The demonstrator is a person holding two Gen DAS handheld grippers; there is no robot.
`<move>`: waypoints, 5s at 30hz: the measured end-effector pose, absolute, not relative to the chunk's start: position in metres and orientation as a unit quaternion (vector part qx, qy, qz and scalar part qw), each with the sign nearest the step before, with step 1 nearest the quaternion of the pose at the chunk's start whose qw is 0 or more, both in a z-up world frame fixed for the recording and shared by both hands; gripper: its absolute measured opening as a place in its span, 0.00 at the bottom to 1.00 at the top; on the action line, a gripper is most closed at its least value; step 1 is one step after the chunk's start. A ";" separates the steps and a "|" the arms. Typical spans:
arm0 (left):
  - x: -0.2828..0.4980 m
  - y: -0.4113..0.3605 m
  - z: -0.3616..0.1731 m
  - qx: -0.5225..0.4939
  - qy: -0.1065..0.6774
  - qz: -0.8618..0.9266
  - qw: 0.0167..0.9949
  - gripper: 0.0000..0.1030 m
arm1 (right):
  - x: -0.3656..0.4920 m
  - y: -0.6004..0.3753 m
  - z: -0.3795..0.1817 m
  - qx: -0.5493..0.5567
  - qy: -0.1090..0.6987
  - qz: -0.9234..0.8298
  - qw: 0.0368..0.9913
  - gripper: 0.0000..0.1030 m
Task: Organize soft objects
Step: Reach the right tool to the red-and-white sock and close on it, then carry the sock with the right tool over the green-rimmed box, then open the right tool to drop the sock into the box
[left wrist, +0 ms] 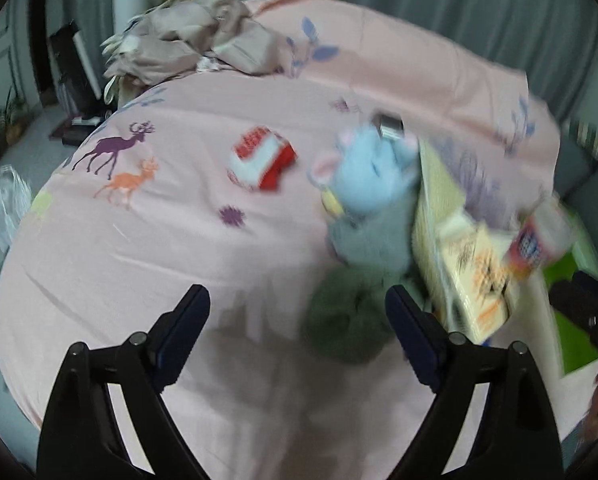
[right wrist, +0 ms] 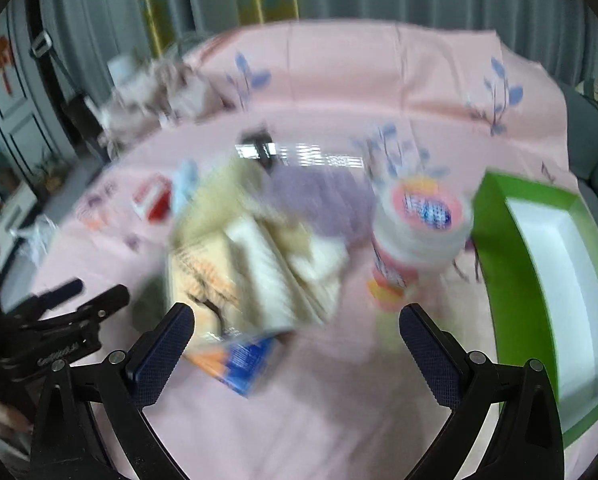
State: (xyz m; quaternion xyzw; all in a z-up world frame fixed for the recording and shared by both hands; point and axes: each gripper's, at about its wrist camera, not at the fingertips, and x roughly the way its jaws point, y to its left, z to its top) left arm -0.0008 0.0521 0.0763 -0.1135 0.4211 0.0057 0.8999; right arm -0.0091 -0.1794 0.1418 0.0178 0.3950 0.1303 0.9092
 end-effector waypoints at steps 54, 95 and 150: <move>0.044 0.087 0.118 -0.272 0.336 -0.128 0.893 0.21 | 0.111 -0.054 0.173 0.114 0.435 0.236 0.861 0.34; 0.001 -0.267 0.155 -0.018 0.342 -0.394 0.853 0.21 | -0.053 -0.422 0.156 0.359 0.282 -0.076 0.887 0.34; 0.029 0.056 0.103 -0.159 0.382 -0.050 0.909 0.71 | 0.012 -0.353 0.086 0.104 0.419 -0.322 0.843 0.76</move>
